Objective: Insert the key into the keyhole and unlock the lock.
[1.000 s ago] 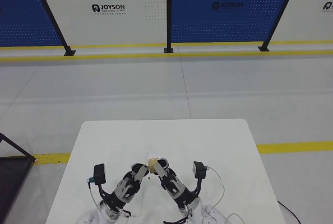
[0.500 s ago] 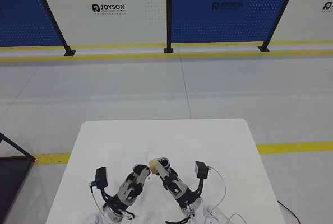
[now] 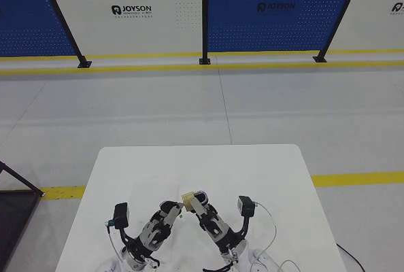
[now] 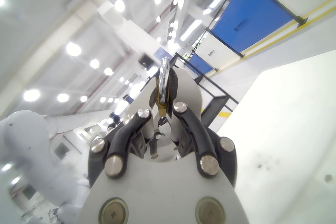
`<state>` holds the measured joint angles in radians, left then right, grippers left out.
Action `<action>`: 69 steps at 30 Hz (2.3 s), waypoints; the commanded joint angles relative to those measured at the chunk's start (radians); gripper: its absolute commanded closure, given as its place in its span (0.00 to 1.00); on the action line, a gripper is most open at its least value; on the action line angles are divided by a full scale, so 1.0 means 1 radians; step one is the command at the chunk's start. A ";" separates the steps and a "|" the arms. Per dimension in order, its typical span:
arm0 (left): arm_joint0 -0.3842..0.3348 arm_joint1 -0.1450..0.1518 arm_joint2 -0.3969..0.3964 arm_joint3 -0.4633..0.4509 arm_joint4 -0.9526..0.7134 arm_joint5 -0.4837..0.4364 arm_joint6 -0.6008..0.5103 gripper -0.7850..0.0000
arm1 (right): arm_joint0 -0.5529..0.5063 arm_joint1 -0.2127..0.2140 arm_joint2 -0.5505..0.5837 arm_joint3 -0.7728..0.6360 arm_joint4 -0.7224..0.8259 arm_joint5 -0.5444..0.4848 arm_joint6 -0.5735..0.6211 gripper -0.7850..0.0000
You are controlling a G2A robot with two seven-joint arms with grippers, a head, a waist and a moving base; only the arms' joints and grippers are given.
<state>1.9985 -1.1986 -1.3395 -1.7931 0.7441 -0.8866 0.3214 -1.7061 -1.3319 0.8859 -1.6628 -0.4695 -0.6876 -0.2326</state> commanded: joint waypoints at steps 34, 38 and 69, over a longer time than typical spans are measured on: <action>-0.021 0.001 0.008 0.019 0.707 0.301 0.421 1.00 | -0.013 0.008 0.006 -0.017 0.019 0.014 0.048 1.00; -0.031 0.003 0.018 0.034 0.792 0.374 0.475 1.00 | -0.014 0.009 0.006 -0.017 0.021 0.015 0.052 1.00; 0.097 0.066 -0.073 0.010 -0.053 -0.099 0.084 0.00 | 0.073 0.004 -0.014 0.106 0.057 0.216 0.241 1.00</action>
<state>2.0805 -1.1436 -1.3793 -1.7724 0.8203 -0.9618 0.4958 -1.6509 -1.3251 0.8843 -1.5710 -0.4165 -0.5030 -0.0387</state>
